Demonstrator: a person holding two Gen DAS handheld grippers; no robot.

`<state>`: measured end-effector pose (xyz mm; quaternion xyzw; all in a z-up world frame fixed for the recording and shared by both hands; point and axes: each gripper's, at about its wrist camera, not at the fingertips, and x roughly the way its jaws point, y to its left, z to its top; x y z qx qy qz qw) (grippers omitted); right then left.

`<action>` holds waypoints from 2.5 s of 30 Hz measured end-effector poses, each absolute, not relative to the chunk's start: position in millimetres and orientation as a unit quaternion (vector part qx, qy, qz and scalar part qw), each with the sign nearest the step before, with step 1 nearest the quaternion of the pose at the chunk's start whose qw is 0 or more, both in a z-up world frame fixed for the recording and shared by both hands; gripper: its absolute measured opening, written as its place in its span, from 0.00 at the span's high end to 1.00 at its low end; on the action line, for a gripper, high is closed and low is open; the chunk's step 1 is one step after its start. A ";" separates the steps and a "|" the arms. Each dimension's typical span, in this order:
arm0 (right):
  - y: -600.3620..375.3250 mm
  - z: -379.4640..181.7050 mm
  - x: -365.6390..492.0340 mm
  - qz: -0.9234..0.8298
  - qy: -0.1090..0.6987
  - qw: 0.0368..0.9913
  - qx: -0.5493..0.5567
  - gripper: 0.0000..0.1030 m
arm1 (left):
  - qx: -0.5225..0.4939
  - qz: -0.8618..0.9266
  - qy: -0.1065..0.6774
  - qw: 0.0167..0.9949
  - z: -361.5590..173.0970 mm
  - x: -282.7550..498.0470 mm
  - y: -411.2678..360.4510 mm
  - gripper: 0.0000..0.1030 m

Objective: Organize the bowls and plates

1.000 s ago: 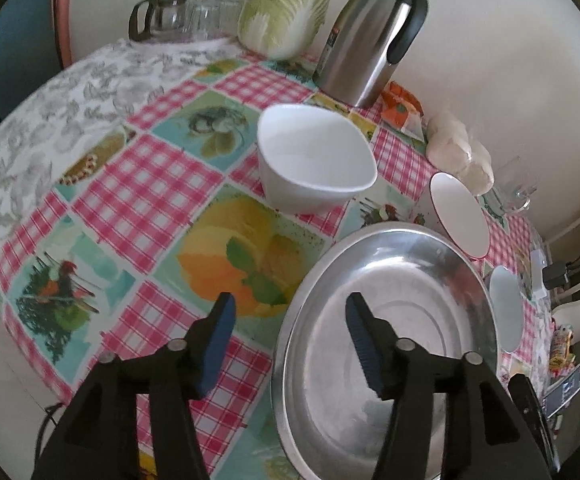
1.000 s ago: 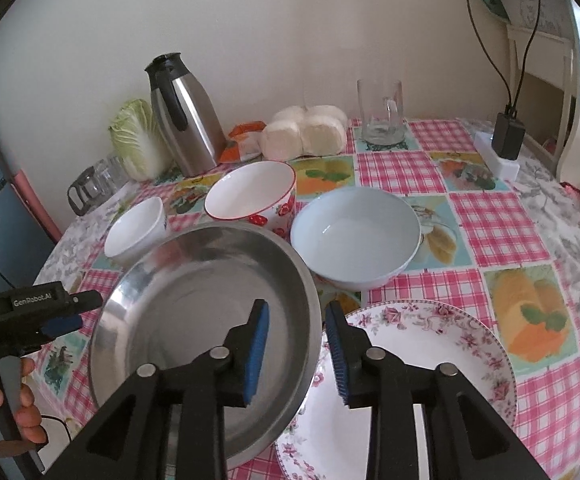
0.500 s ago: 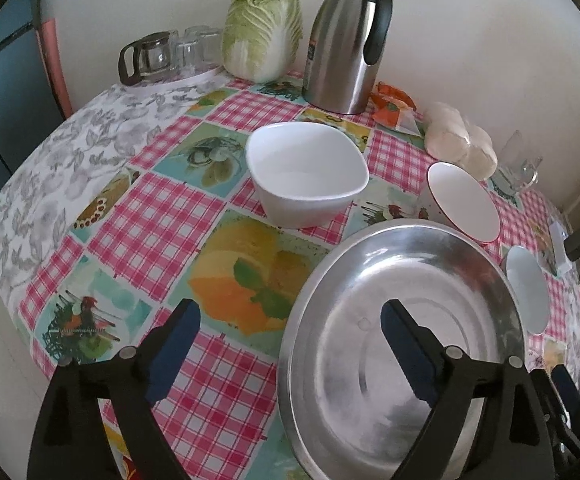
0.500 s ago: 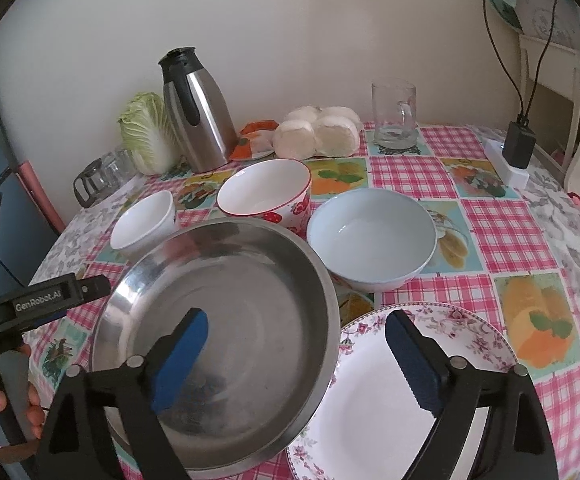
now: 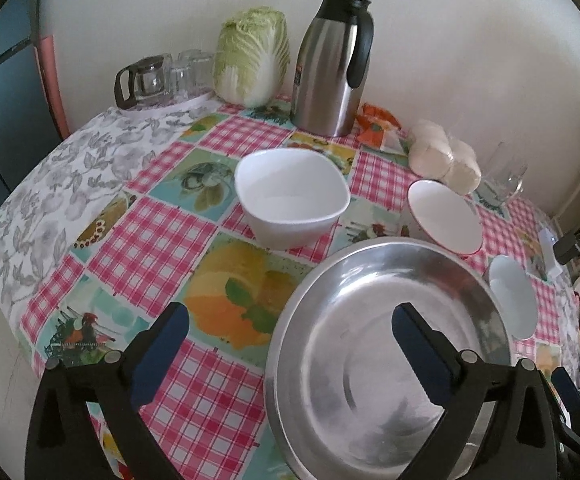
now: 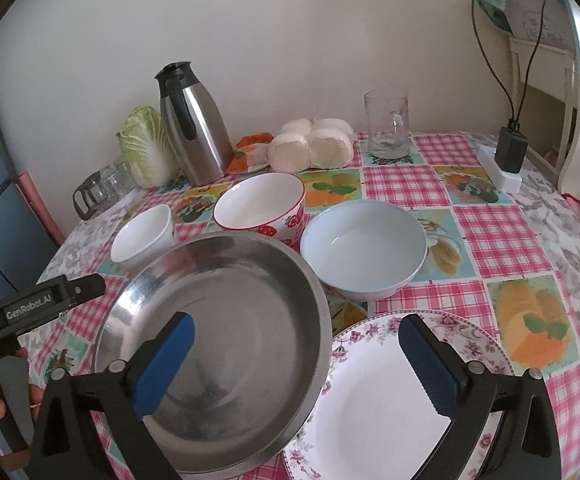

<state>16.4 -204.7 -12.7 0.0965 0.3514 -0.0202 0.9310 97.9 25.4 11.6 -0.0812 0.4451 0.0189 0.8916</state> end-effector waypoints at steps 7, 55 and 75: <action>-220.7 -1.6 6.1 -0.030 0.336 0.934 0.118 0.00 | -0.107 -0.015 0.400 0.910 34.4 86.1 16.4 0.02; -377.6 -54.3 -69.2 -0.143 0.390 0.852 0.319 0.26 | -0.186 -0.199 0.594 0.757 -33.6 -5.6 -152.3 0.10; -370.0 -81.5 -46.6 -0.100 0.416 0.842 0.329 0.64 | -0.210 -0.153 0.612 0.747 -64.5 5.9 -140.6 0.31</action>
